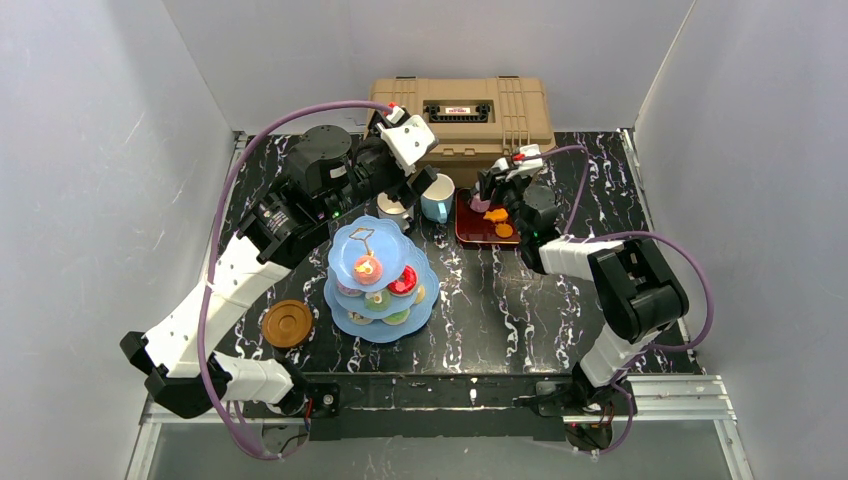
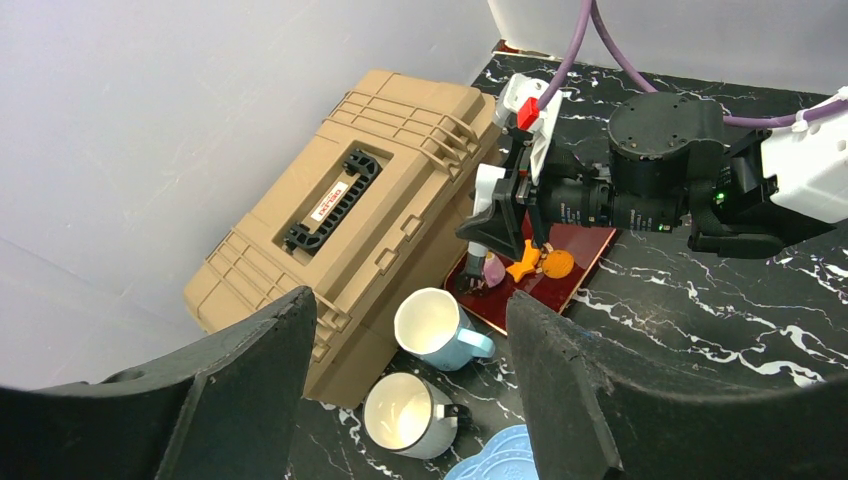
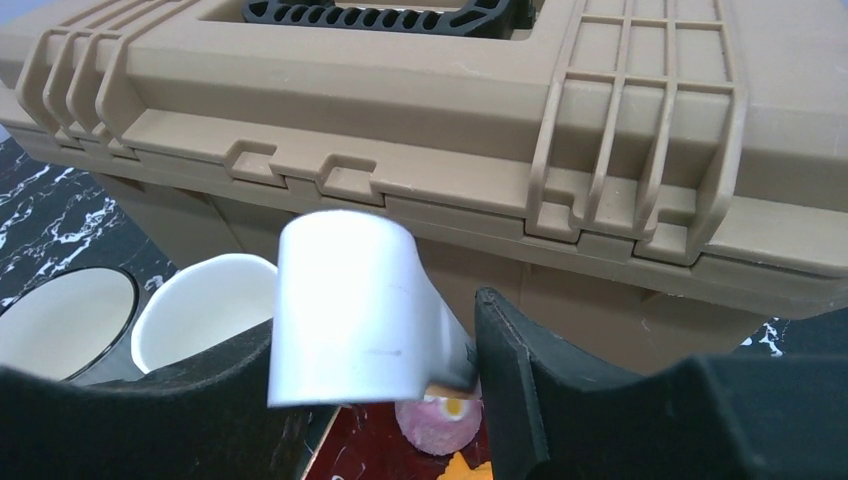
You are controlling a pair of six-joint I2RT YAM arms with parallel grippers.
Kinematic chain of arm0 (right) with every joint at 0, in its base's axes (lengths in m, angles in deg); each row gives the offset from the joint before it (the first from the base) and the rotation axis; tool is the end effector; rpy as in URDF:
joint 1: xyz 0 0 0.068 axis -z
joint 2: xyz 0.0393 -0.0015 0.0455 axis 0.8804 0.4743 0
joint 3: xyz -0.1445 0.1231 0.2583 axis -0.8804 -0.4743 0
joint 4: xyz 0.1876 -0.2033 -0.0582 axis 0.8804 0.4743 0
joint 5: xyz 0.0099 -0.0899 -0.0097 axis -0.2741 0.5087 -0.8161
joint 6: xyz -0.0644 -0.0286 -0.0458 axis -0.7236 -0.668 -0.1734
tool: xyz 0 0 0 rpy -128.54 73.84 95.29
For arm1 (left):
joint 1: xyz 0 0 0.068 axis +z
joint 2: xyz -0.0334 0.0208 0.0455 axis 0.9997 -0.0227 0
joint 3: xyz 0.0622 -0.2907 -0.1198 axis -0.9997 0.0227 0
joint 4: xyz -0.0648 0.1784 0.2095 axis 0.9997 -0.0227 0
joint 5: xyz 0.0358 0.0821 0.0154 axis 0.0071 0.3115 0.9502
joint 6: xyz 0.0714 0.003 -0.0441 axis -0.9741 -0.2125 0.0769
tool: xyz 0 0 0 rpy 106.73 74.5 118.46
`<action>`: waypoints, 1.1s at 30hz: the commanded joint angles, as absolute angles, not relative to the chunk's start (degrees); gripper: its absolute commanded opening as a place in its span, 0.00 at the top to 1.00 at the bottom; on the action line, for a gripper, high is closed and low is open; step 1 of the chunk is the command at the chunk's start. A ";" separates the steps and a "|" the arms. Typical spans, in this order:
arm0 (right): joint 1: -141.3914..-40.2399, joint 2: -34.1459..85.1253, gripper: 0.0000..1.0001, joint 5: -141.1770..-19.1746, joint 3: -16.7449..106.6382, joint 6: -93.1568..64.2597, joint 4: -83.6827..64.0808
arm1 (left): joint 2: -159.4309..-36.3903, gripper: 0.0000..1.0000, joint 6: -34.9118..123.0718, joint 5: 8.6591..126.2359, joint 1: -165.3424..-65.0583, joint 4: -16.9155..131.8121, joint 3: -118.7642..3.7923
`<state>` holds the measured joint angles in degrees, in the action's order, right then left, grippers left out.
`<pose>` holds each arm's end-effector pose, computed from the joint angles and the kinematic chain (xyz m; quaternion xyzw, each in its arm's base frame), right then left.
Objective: Serve the afternoon tea
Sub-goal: Pick up the desert from the tray.
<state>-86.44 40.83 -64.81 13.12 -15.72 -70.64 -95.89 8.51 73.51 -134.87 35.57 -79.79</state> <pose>0.3773 0.1629 0.2681 -0.0596 0.6563 0.1534 0.7364 0.2099 -0.2228 0.5691 0.4129 0.5640 -0.1507 0.6991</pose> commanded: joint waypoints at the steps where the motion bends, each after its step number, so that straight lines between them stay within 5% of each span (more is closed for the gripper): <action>1: -86.28 39.96 0.39 -63.86 15.08 -17.46 -73.78 | -94.34 0.32 8.85 72.81 -134.54 35.65 -81.50; 21: -86.20 45.16 0.47 -66.38 18.30 -18.35 -74.54 | -94.05 0.32 8.82 72.94 -134.45 36.19 -80.85; 33: -86.21 49.28 0.44 -68.14 25.81 -20.30 -72.89 | -93.53 0.32 8.77 73.25 -134.39 36.32 -80.29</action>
